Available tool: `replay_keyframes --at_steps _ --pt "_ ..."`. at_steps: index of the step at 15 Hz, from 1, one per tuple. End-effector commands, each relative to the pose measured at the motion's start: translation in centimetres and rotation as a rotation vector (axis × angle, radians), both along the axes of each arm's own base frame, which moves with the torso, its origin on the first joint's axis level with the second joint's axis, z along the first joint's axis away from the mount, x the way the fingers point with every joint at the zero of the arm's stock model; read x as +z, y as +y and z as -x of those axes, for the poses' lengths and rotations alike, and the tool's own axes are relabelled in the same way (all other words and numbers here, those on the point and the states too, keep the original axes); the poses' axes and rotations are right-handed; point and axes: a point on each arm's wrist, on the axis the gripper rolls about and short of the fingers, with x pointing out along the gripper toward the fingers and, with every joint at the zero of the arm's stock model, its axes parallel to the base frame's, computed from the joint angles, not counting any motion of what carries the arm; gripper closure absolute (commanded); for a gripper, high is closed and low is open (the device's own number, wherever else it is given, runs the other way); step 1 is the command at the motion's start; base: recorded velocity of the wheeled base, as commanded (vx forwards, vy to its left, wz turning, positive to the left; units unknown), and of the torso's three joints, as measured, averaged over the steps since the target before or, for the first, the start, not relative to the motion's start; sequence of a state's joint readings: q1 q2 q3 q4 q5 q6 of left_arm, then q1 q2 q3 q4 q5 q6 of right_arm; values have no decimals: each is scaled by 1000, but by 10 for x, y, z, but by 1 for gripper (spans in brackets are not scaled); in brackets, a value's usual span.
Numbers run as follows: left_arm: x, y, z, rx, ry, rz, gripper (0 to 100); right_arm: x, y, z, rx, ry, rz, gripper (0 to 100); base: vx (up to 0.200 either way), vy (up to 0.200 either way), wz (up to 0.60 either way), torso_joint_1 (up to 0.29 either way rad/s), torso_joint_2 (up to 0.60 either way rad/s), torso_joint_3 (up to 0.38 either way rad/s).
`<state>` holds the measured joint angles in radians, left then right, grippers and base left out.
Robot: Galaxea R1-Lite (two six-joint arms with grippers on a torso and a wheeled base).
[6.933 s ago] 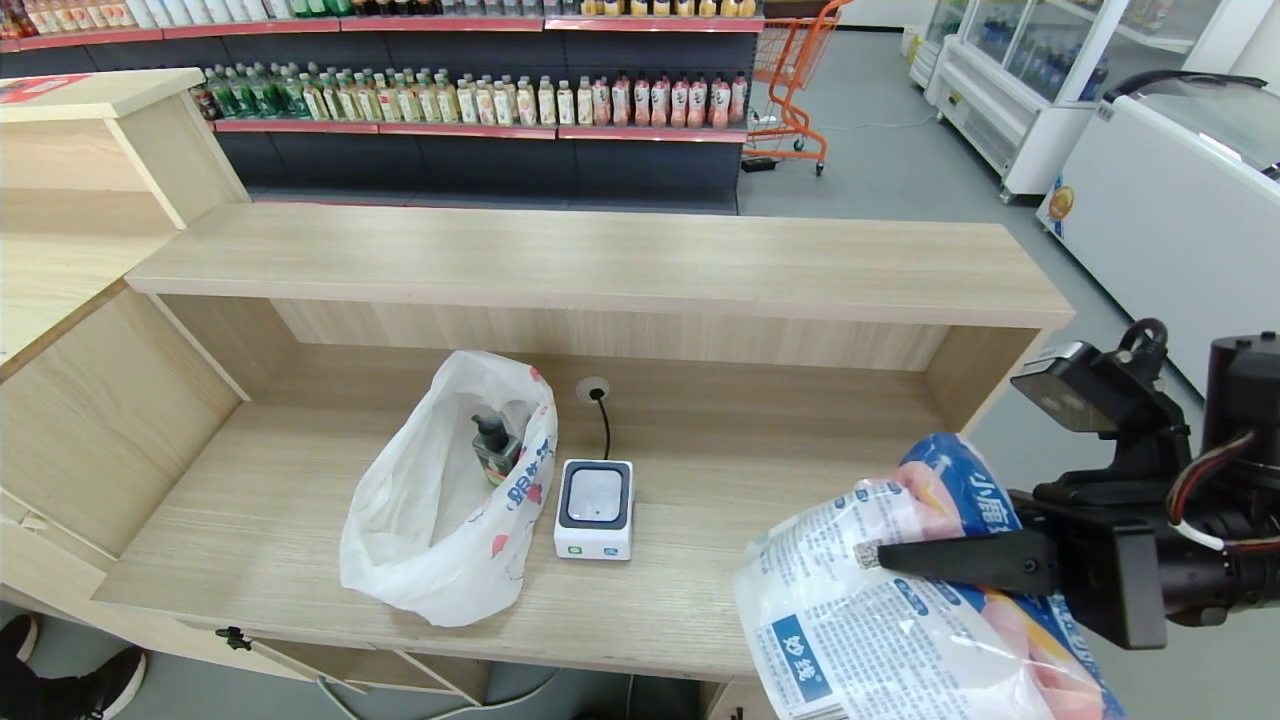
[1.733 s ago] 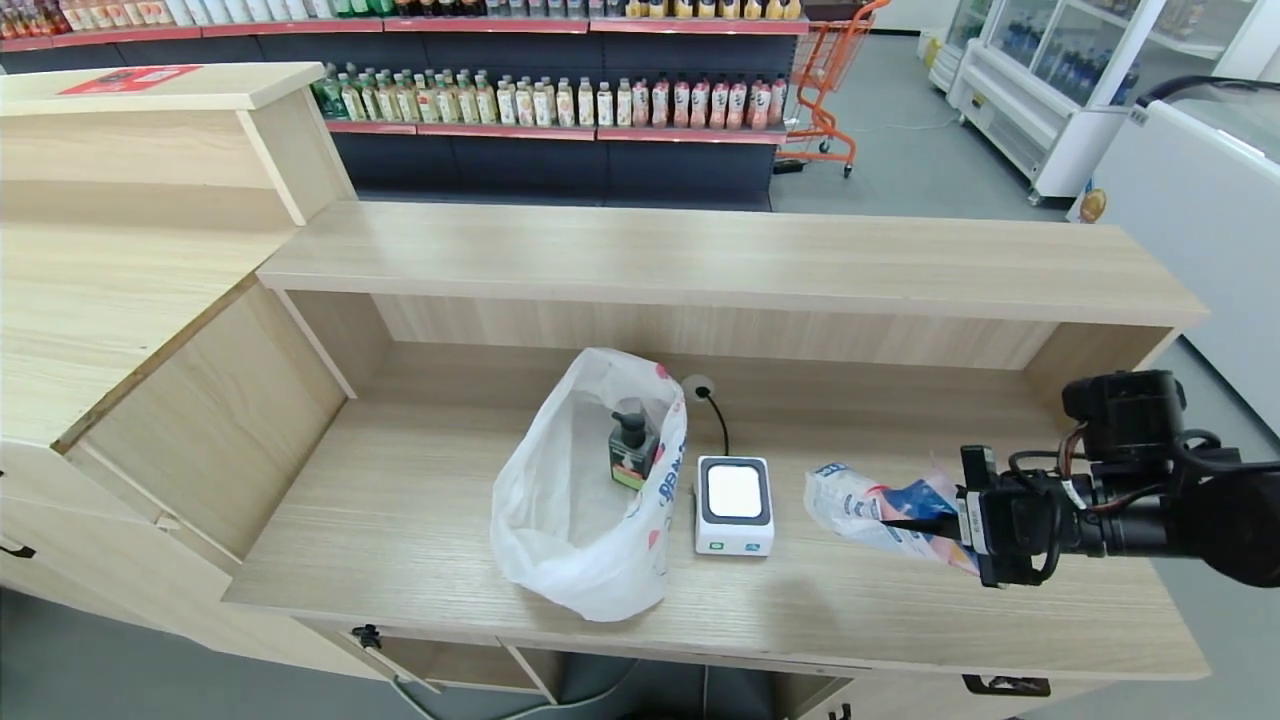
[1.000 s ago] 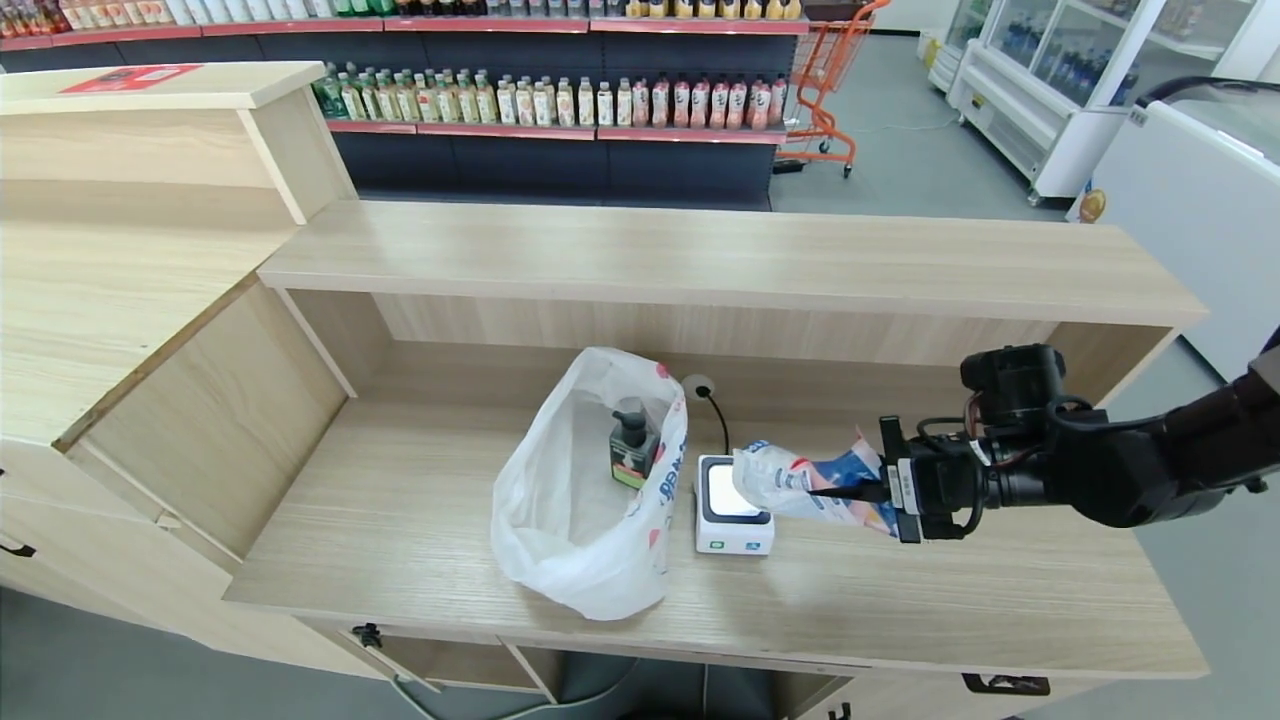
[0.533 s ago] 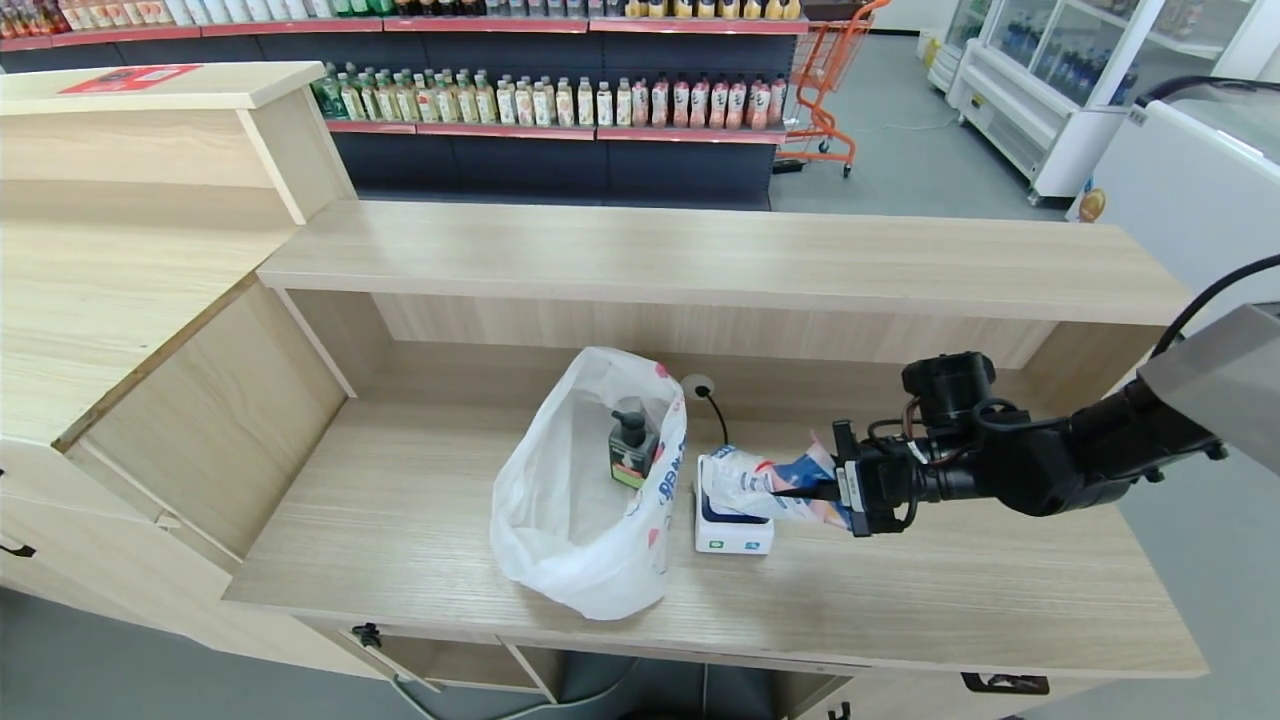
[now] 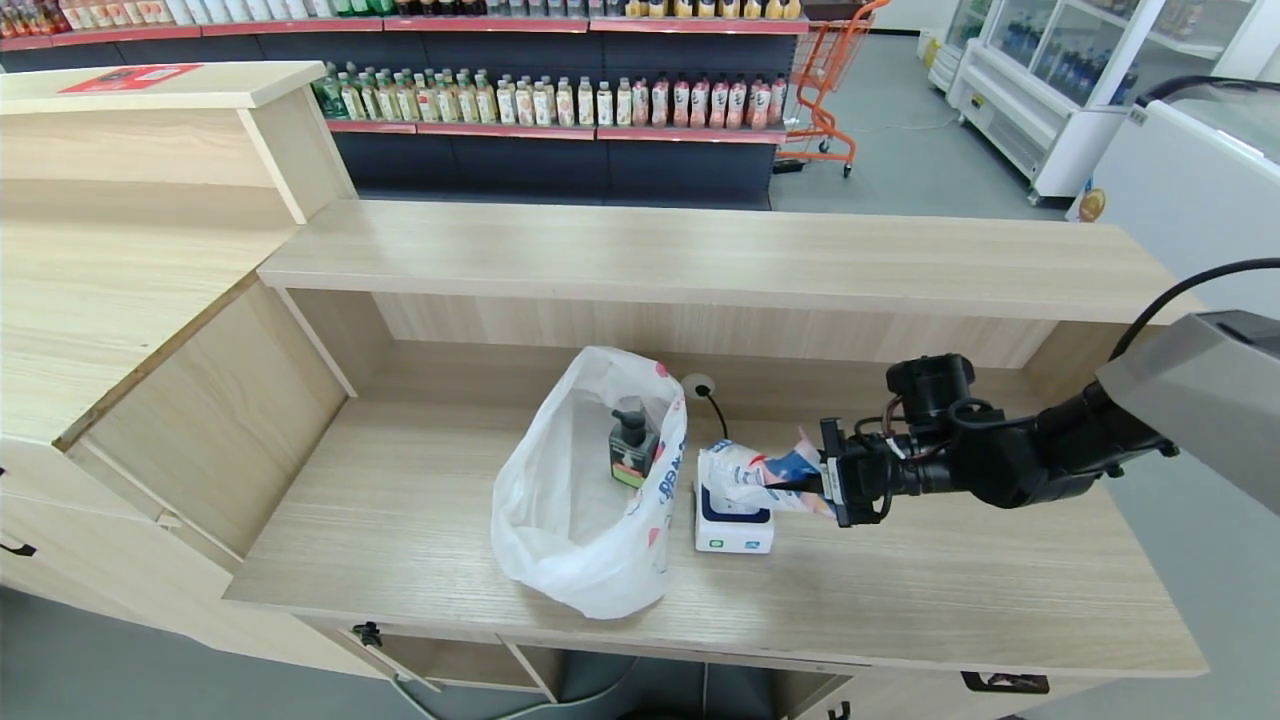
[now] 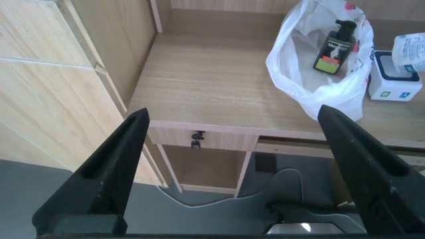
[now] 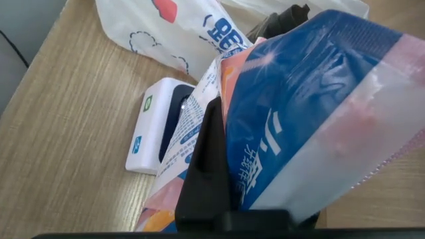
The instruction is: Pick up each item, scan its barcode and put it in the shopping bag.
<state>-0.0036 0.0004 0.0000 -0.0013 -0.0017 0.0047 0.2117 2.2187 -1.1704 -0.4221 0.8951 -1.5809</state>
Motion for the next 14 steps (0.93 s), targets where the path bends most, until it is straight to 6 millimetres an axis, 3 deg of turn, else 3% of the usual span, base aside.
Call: replay_keyframes --at_steps 1,6,14 --pt "0 0 0 1 -1 0 0 -7 3 -10 2 -1 -1 100 0 0 0 0 0 0" --pt "0 0 0 1 -1 0 0 -17 12 -19 17 8 -5 100 0 0 0 0 0 0" --pt "0 0 0 1 -1 0 0 -7 20 -19 28 -5 -18 100 0 0 0 0 0 0"
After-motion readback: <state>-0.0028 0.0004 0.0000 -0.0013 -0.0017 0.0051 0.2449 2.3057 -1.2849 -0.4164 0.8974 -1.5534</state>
